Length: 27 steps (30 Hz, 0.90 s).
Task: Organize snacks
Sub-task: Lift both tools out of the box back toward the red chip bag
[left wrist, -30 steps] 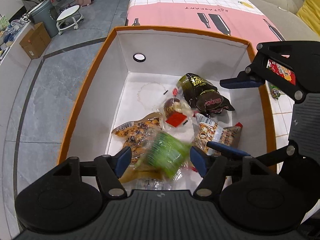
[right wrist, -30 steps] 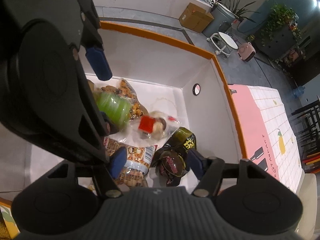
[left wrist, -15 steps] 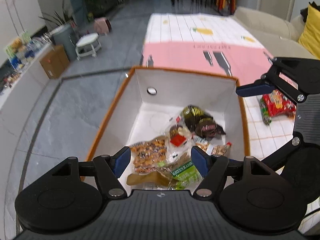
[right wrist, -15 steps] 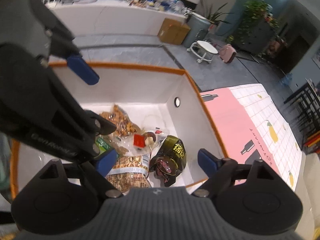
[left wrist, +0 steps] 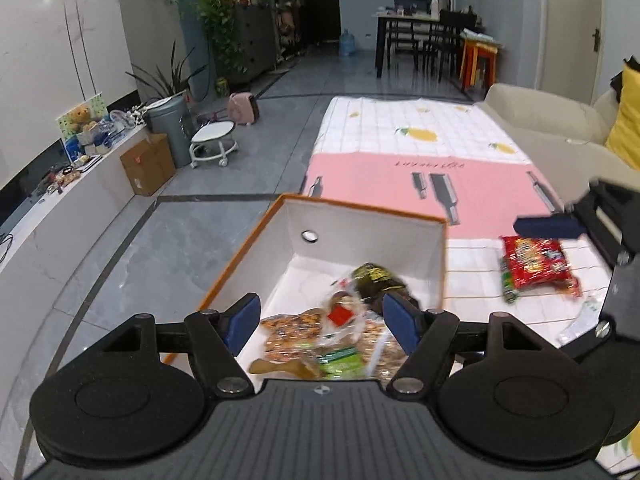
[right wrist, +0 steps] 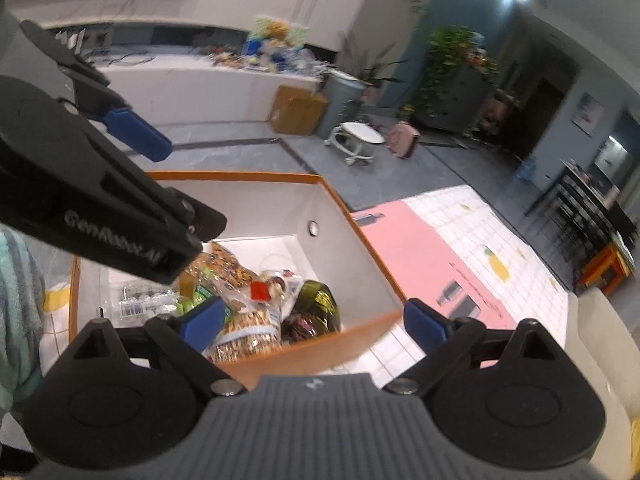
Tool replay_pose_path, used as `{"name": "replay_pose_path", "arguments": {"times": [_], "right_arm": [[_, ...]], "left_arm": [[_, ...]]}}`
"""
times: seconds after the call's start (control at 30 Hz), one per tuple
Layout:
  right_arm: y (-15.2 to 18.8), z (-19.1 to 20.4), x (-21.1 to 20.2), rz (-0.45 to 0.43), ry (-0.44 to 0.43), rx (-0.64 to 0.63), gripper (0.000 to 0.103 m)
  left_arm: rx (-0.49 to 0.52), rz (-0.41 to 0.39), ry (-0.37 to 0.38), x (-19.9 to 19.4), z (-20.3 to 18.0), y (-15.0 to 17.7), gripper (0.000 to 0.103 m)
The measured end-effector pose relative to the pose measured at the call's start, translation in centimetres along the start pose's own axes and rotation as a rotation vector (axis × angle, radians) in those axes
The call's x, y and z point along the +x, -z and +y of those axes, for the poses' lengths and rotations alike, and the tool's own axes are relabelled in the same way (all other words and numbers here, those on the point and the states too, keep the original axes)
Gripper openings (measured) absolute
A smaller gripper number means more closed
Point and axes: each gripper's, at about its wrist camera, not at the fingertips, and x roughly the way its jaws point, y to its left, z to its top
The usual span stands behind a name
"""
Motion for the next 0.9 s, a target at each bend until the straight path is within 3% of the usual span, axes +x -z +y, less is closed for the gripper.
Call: {"name": "replay_pose_path", "arguments": {"times": [0.2, 0.3, 0.67, 0.9], "right_arm": [[4.0, -1.3, -2.0, 0.026, 0.078, 0.148, 0.093], [6.2, -2.2, -2.5, 0.057, 0.125, 0.229, 0.093], [15.2, -6.1, -1.5, 0.250, 0.233, 0.430, 0.093], [17.9, -9.6, 0.5, 0.290, 0.258, 0.493, 0.093]], "left_arm": [[-0.023, -0.013, 0.060, -1.2, -2.8, 0.6, 0.082], [-0.045, 0.019, 0.114, -0.8, -4.8, 1.3, 0.082], [0.118, 0.086, 0.247, 2.1, -13.2, 3.8, 0.082], [0.156, 0.069, 0.302, 4.4, -15.5, 3.1, 0.082]]}}
